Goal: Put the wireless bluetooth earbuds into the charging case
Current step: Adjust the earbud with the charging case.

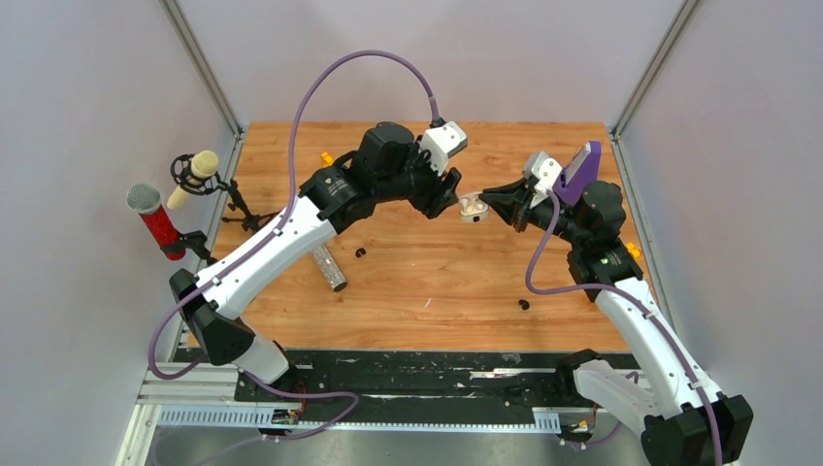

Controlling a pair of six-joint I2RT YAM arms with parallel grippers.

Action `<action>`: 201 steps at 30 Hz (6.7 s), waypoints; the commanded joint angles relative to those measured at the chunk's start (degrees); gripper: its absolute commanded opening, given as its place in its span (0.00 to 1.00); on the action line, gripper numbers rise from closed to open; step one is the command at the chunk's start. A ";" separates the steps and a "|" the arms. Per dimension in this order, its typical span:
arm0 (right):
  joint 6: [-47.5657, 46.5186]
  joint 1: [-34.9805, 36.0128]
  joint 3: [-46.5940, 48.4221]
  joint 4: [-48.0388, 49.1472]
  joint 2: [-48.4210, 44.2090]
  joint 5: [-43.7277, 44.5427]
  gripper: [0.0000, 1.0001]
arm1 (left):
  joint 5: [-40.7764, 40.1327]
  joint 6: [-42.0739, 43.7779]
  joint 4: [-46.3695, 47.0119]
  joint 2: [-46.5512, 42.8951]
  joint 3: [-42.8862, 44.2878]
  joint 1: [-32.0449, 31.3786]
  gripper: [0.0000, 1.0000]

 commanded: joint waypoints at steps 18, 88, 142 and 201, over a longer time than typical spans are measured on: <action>-4.61 -0.45 0.40 -1.58 -0.49 -6.90 0.00 | 4.12 1.32 0.21 -1.15 2.91 -0.57 0.65; -14.49 -1.15 -1.83 -1.98 -1.12 1.34 0.00 | 4.35 -11.29 0.26 4.18 4.36 -1.96 0.43; -13.81 -1.15 -2.13 -0.81 -1.59 2.71 0.00 | 0.47 -12.87 -1.55 6.61 4.10 -2.94 0.35; -13.34 -0.78 -2.04 -1.23 -1.79 1.27 0.00 | 7.41 -11.57 -2.28 7.91 8.24 -3.11 0.33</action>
